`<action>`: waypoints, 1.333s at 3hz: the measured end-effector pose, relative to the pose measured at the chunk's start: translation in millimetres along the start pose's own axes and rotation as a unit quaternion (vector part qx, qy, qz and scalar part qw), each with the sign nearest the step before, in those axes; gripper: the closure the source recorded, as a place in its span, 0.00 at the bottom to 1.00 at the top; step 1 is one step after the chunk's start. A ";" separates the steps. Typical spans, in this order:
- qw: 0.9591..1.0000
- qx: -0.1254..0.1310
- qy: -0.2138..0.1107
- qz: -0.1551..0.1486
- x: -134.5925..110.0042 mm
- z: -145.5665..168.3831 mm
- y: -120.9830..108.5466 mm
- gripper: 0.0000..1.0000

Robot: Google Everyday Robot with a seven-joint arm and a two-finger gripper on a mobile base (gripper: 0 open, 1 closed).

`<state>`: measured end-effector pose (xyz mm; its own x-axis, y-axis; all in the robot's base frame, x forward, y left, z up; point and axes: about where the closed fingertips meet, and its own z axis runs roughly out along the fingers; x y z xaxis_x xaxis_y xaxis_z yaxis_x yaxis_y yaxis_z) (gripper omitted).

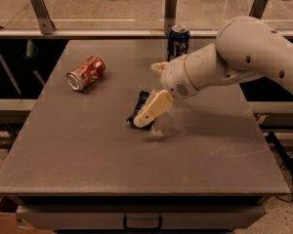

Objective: Move rxbar blueberry near pepsi can

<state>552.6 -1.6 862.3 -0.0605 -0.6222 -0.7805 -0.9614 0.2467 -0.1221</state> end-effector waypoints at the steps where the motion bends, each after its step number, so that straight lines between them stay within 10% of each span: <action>1: 1.000 0.016 0.009 -0.012 12.0 13.3 6.6 0.02; 4: 0.998 0.052 0.006 -0.020 16.5 18.2 7.2 0.70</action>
Offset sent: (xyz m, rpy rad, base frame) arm -0.0018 0.0019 -0.0355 -0.0340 -0.0871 -0.0471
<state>549.6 3.4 837.3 -0.0259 -0.6420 -0.7662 -0.9304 0.2959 -0.2165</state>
